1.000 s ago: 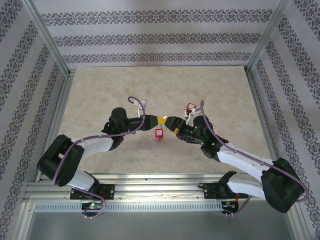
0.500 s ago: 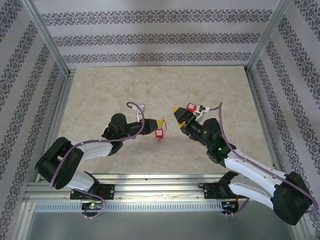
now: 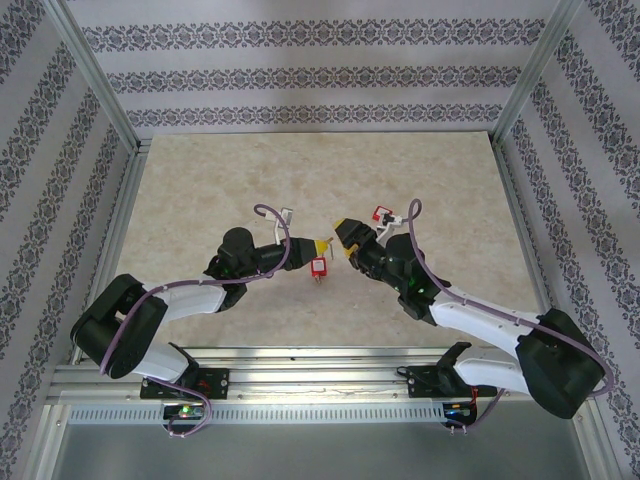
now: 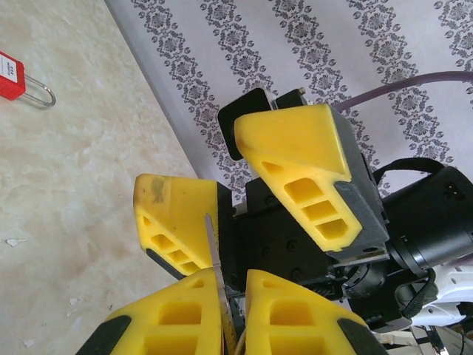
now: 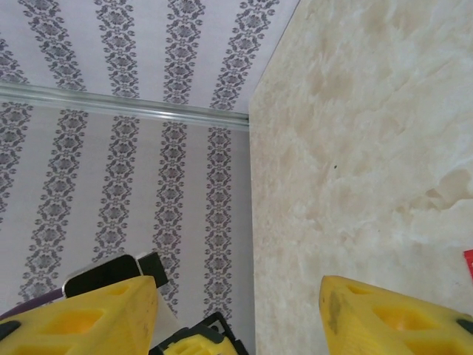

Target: Unlock with the key

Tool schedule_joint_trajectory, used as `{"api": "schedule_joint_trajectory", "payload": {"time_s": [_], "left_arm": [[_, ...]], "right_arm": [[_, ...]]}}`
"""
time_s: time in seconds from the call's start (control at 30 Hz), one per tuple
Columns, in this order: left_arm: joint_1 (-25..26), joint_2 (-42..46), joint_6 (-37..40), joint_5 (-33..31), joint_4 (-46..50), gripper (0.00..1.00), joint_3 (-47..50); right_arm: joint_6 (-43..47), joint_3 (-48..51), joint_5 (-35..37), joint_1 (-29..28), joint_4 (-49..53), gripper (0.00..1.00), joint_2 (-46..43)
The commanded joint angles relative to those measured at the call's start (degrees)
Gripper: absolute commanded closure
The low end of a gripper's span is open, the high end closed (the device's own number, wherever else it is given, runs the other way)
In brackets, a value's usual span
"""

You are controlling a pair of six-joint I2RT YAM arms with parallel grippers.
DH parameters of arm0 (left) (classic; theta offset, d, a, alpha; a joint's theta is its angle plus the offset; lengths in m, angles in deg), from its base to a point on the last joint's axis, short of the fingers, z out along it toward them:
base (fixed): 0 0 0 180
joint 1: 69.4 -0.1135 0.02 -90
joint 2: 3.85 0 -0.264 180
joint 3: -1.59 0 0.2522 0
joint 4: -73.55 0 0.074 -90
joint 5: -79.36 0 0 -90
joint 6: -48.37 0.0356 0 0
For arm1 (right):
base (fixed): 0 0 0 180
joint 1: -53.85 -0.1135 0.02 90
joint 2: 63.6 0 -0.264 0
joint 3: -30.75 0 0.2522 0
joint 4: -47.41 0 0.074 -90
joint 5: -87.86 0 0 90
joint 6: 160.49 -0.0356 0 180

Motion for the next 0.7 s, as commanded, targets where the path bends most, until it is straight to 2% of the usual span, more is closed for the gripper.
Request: {"api": "schedule_joint_trajectory", "payload": {"time_s": [0.0, 0.43, 0.67], "left_arm": [[0.72, 0.93, 1.76, -0.93, -0.71, 1.0, -0.93], [0.85, 0.96, 2.47, -2.28, -0.46, 1.0, -0.56], [0.76, 1.12, 2.82, -2.45, -0.36, 1.0, 0.09]], "right_arm": [[-1.47, -1.54, 0.95, -1.02, -4.32, 0.43, 1.09], [-4.54, -2.64, 0.91, -2.84, -8.92, 0.59, 6.01], [-5.41, -3.27, 0.6, -3.02, -8.72, 0.86, 6.81]]}}
